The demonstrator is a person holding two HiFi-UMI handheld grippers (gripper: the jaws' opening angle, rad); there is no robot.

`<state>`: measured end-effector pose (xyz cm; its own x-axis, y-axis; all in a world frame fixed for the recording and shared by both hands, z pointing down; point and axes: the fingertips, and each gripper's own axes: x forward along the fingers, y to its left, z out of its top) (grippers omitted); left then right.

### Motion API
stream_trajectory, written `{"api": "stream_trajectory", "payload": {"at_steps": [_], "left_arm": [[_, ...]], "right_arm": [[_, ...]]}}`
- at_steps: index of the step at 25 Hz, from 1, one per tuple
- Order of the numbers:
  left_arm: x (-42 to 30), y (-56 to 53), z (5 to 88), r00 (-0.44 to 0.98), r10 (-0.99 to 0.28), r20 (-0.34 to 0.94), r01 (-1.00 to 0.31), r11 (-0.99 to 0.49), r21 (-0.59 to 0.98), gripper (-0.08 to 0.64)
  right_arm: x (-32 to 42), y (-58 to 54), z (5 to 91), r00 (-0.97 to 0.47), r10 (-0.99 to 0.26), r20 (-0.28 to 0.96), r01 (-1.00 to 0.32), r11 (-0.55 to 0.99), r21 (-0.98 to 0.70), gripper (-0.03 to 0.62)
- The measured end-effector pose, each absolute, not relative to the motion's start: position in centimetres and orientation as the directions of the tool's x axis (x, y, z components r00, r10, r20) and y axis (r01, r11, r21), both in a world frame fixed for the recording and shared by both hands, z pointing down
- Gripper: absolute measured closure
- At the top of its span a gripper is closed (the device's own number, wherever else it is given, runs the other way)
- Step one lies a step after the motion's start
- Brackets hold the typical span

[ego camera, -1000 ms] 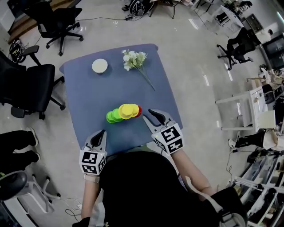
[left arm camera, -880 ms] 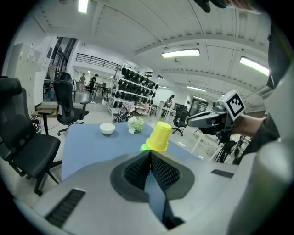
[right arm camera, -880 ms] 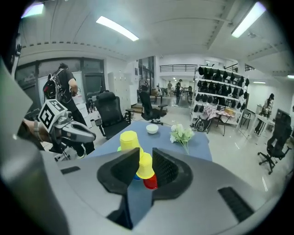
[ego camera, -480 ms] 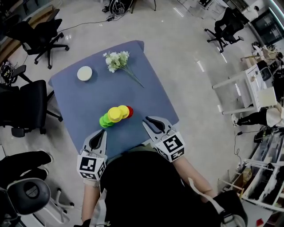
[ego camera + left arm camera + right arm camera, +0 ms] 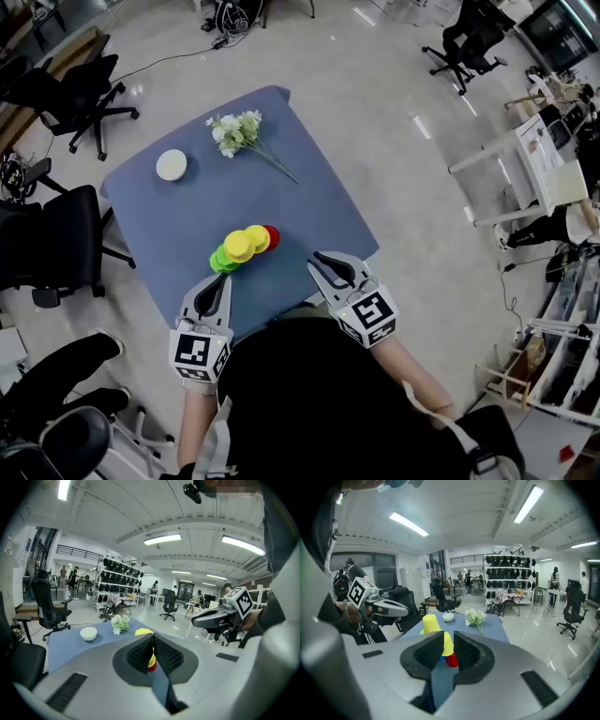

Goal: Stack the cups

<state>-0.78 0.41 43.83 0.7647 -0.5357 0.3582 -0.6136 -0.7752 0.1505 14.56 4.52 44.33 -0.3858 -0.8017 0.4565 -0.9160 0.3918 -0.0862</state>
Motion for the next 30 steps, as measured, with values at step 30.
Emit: {"api": "stream_trajectory", "payload": {"at_steps": [30], "left_arm": [[-2.5, 0.6, 45.1, 0.757, -0.524, 0.391, -0.616, -0.772, 0.158, 0.549]], "right_arm": [[12.5, 4.8, 45.0, -0.403, -0.777, 0.483, -0.909, 0.4, -0.115, 0.521]]}}
